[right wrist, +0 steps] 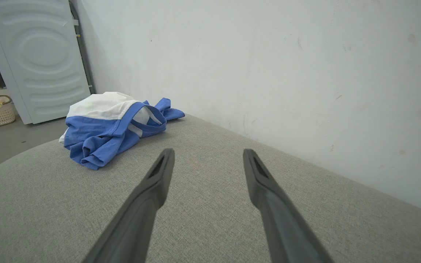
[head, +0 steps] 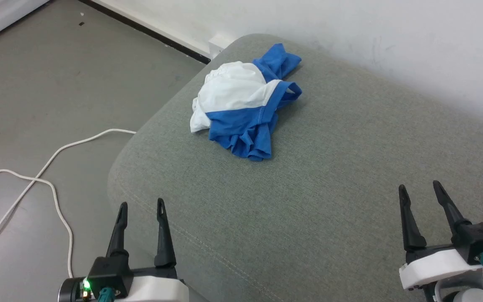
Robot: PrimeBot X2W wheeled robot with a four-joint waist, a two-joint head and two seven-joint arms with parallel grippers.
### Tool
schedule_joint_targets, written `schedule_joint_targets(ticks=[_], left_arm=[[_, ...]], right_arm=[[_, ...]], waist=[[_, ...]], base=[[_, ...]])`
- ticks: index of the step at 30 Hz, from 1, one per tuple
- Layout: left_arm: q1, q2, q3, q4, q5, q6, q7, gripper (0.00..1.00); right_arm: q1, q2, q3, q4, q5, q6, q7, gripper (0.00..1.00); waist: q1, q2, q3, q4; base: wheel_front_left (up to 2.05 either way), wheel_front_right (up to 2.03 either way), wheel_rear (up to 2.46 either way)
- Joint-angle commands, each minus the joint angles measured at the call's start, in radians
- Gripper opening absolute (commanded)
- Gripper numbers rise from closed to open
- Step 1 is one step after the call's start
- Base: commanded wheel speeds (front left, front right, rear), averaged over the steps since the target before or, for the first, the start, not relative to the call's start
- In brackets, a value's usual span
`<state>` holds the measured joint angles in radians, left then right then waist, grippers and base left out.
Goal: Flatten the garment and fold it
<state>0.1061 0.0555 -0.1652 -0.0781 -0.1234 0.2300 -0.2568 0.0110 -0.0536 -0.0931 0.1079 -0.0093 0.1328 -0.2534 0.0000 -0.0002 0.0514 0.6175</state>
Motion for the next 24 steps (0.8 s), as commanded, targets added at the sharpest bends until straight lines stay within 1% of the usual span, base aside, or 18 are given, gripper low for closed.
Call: schedule_joint_targets(ticks=[1, 10, 14, 16, 17, 21, 24], left_arm=[[0.017, -0.005, -0.003, -0.003, -0.002, 0.004, -0.005, 1.00], [0.014, -0.005, -0.009, -0.004, -0.009, 0.008, -0.005, 1.00], [-0.020, -0.005, -0.007, -0.054, -0.023, -0.001, -0.005, 1.00], [-0.057, -0.005, 0.005, -0.092, -0.017, -0.016, -0.005, 1.00], [-0.057, -0.005, 0.005, -0.092, -0.017, -0.016, -0.005, 1.00], [-0.160, 0.028, 0.016, -0.119, -0.001, -0.068, -0.004, 1.00], [-0.284, 0.048, 0.032, -0.131, 0.006, -0.073, 0.048, 1.00]], right_arm=[[-0.004, 0.003, -0.005, 0.000, -0.003, -0.002, -0.008, 1.00], [-0.004, 0.003, -0.006, 0.000, -0.004, -0.002, -0.008, 1.00], [-0.005, 0.003, -0.007, -0.010, -0.007, -0.002, -0.005, 1.00], [-0.006, 0.003, -0.008, -0.022, -0.012, -0.002, 0.003, 1.00], [-0.006, 0.003, -0.008, -0.022, -0.012, -0.002, 0.003, 1.00], [-0.009, 0.003, -0.013, -0.073, -0.018, -0.002, 0.033, 1.00], [-0.020, -0.005, -0.014, -0.132, -0.020, -0.002, 0.065, 1.00]], waist=[[0.0000, 0.0002, 0.000, 0.000], [0.0000, 0.0002, 0.002, 0.000], [0.0000, 0.0002, 0.011, 0.001], [0.0000, 0.0002, 0.020, 0.000], [0.0000, 0.0002, 0.020, 0.000], [0.0000, 0.0002, 0.051, -0.010], [0.0000, 0.0002, 0.084, -0.019]], base=[[0.00, 0.00, 0.00], [0.00, 0.00, 0.00], [0.00, 0.00, 0.00], [0.00, 0.00, 0.00], [0.00, 0.00, 0.00], [0.00, 0.00, 0.00], [0.00, 0.00, 0.00]])
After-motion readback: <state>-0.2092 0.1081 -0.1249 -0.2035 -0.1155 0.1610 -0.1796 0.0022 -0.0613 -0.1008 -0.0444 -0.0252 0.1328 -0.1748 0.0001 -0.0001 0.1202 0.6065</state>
